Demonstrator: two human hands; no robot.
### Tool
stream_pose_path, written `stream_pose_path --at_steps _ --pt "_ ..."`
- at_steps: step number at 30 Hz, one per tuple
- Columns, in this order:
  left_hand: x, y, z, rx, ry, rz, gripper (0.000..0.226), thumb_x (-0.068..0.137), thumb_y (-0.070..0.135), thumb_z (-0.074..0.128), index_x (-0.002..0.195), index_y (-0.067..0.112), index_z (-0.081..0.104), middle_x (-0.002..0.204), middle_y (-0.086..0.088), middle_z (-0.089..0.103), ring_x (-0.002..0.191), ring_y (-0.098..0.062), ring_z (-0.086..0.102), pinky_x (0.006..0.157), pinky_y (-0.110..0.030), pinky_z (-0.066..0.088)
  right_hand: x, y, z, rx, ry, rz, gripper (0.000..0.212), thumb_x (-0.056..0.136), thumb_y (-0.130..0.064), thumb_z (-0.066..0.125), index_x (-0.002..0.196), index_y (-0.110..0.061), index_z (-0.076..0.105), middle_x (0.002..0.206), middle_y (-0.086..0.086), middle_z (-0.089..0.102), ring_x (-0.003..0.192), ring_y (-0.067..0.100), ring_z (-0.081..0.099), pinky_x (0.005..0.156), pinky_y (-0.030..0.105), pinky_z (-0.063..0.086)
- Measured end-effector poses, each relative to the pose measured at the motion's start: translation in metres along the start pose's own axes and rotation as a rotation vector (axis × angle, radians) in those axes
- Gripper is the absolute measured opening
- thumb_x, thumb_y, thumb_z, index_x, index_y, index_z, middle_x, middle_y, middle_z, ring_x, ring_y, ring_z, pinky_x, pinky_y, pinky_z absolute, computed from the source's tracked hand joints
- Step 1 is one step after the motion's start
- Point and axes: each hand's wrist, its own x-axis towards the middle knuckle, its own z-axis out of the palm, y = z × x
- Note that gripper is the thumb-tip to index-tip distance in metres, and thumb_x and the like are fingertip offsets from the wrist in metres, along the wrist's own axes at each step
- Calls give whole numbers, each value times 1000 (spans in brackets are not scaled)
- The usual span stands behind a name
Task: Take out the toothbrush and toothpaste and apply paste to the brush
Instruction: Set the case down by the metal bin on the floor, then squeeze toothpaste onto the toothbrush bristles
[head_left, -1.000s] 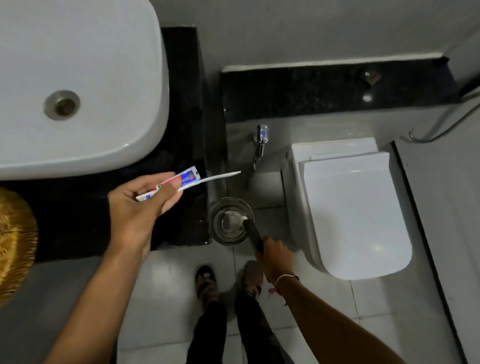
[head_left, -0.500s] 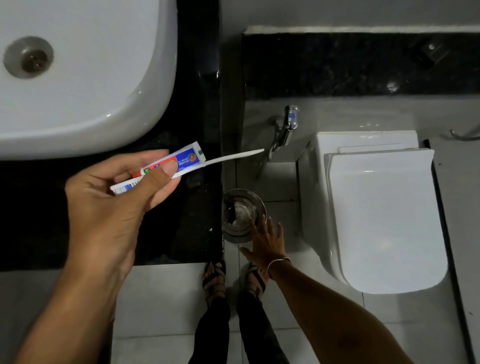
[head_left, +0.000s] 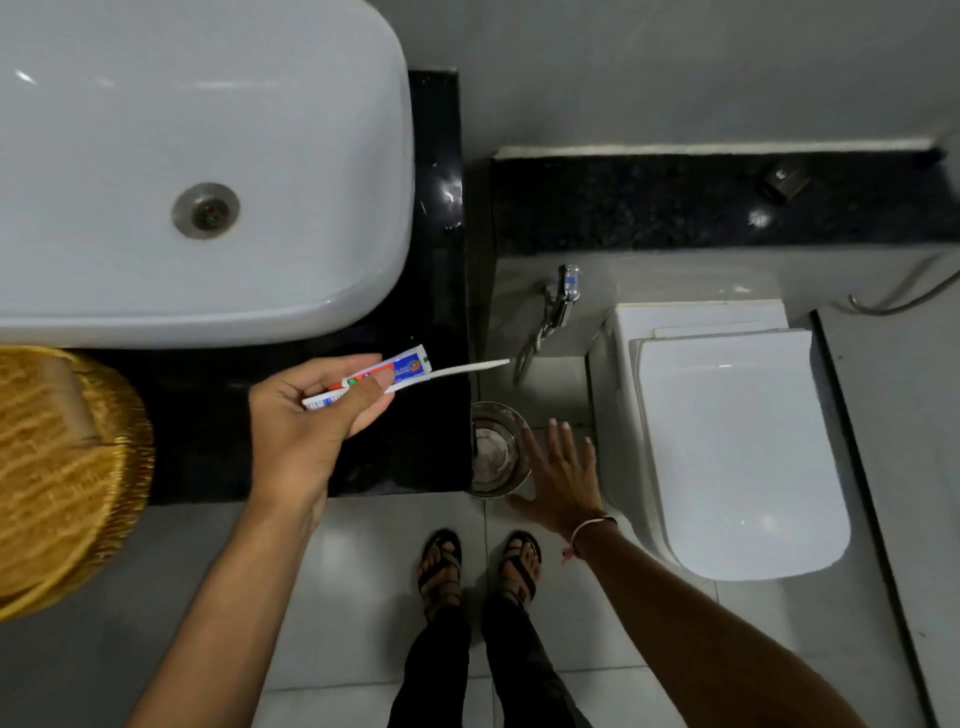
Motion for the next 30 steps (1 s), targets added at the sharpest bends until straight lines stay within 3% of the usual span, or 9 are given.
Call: stream_pose_path --at_steps 6,10,13,16,19,21,24,27,30 --pt "-25 34 -5 51 -18 -11 26 63 21 91 87 14 84 81 -7 83 78 -18 79 70 -22 64 -58 2 -106 -8 242 -21 107 82 -72 54 156 -32 -13 168 15 -7 155 35 -12 124 62 4" --pt "-37 65 -11 50 -20 8 14 68 10 89 80 16 85 74 -6 82 76 -23 75 68 -22 65 -96 -19 -180 31 514 -139 103 80 -74 54 159 -29 6 168 15 8 156 36 1 124 61 12" --pt "-43 91 -20 89 -24 52 12 70 7 88 78 16 85 74 -5 81 78 -24 73 68 -24 64 -112 -49 -224 119 617 -313 97 81 -73 55 158 -30 13 167 9 19 155 27 12 124 49 19" --pt "-47 120 -36 164 -56 138 15 70 8 89 85 9 84 85 -17 82 81 -26 73 74 -32 62 -122 -93 -265 316 528 -493 76 84 -62 63 150 -34 36 142 -2 58 132 17 50 112 32 39" --pt "-49 149 -61 213 -23 192 17 70 4 90 85 4 84 86 -16 82 78 -23 74 66 -23 63 -125 -142 -296 287 462 -644 37 86 -40 71 120 -29 65 108 -5 75 101 17 69 90 28 52" --pt "-50 165 -82 248 1 220 17 72 -1 88 88 -1 83 90 -22 81 78 -22 74 63 -19 62 -125 -173 -311 250 403 -650 24 86 -35 72 108 -26 70 102 -7 76 97 17 69 87 32 55" --pt "-51 184 -126 296 30 257 18 74 -4 85 91 -6 81 90 -21 80 72 -16 74 62 -18 59 -123 -223 -317 248 313 -669 22 85 -34 75 104 -25 73 99 -7 76 93 10 68 85 33 56" --pt "-49 194 -171 313 46 228 18 75 -1 86 91 -4 81 88 -19 79 67 -13 74 64 -23 62 -121 -271 -306 275 264 -673 4 83 -29 77 85 -28 73 80 -7 73 76 4 63 79 36 56" --pt "-43 201 -219 305 84 216 14 73 0 88 86 0 81 77 -15 79 66 -21 71 61 -25 60 -117 -319 -284 388 201 -657 35 83 -17 75 55 -33 58 56 -8 54 58 0 48 71 41 56"
